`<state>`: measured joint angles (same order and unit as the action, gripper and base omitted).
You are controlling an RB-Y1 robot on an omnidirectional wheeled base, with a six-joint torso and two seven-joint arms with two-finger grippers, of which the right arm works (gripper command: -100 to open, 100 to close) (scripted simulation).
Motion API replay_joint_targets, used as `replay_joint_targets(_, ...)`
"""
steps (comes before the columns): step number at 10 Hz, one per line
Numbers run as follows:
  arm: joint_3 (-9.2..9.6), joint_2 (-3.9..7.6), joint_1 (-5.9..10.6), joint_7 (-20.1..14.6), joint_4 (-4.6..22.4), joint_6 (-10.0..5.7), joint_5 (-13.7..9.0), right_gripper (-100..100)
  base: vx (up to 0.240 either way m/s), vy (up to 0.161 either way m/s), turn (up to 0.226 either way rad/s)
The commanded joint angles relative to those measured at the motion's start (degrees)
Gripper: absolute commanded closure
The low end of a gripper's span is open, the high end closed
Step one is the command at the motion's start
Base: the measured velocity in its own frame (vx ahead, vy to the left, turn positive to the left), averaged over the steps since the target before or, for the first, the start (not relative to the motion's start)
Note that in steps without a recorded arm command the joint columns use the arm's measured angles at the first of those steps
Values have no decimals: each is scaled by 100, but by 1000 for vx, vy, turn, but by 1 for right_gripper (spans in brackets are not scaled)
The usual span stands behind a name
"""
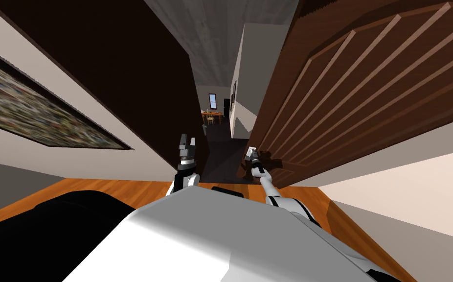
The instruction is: Push the door open
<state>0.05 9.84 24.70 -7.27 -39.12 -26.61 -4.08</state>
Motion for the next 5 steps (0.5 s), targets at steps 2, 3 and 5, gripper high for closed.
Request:
replay_joint_targets(2,-231,96,46,84,137,-84,-61,100,190,114,-77)
replay_joint_targets(3,-231,96,46,84,137,-84,-61,100,129,72,-35)
replay_joint_targets(5,-419,151,37,159,174,-88,-114,100,176,104,-70)
